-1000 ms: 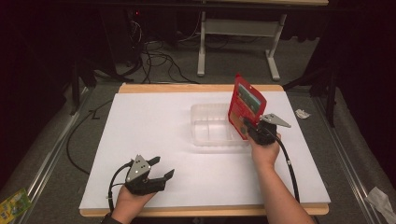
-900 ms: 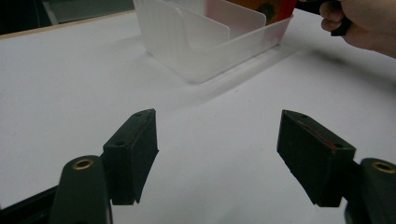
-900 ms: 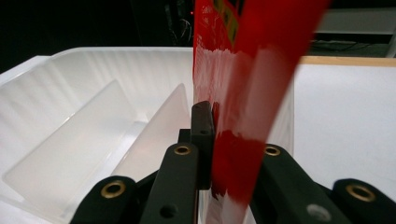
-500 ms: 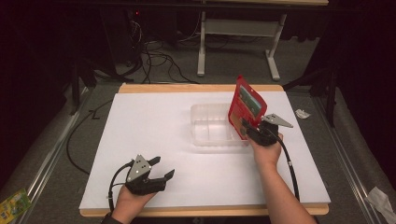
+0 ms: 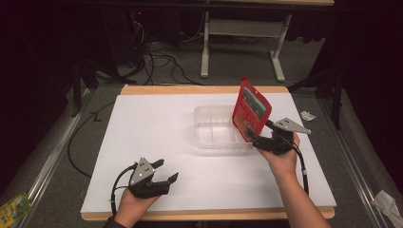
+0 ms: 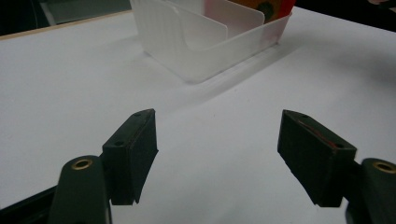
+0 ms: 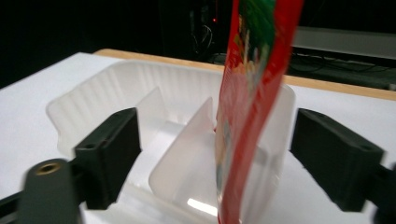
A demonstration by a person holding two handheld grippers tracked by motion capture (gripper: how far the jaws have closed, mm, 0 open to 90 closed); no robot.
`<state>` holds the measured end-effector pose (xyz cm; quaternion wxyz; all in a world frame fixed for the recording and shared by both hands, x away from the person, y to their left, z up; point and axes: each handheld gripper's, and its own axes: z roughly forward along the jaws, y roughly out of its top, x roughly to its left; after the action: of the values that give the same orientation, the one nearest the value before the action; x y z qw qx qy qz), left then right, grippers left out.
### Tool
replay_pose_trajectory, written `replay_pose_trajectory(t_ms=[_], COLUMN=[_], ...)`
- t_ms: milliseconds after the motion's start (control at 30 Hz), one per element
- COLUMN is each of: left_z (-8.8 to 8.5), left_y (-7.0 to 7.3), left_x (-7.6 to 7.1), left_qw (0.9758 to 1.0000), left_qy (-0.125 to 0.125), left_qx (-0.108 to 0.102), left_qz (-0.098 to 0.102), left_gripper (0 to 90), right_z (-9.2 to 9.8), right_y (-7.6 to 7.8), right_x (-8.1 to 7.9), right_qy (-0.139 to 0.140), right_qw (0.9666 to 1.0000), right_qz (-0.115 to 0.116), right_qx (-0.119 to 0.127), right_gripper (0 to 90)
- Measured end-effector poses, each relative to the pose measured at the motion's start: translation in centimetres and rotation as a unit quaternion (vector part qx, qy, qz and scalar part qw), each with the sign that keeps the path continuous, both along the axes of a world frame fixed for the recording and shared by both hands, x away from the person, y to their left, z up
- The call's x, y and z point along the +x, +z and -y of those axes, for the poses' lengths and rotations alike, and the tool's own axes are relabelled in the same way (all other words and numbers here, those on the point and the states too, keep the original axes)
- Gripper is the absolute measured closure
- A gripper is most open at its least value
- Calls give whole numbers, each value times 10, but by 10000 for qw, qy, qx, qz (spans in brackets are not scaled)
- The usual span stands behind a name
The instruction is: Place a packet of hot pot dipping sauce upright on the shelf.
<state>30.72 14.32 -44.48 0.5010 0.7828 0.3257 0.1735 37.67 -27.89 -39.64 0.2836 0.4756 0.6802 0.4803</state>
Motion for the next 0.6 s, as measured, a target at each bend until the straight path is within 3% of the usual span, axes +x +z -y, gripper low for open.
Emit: replay_pose_trajectory(t_ms=[133,300,500,600], left_z=[0,1,1,4], left_y=[0,-1,-3,-4], left_x=[0,1,0,1], left_qw=[10000,10000,10000,10000], left_qy=[-11,-3,3,-10], left_qx=[-3,6,-22,25], left_qz=[3,-21,-45,-72], left_gripper=[290,289,287,287], right_z=[12,32,59,67], right_y=[0,-3,-8,-21], right_x=[-18,-45,-88,-113], right_qy=[73,85,-4,-189], right_qw=[9999,9998,9998,9998], right_qz=[-105,-67,-136,12], right_qx=[-56,-155,-143,-52], right_gripper=[120,111,106,119])
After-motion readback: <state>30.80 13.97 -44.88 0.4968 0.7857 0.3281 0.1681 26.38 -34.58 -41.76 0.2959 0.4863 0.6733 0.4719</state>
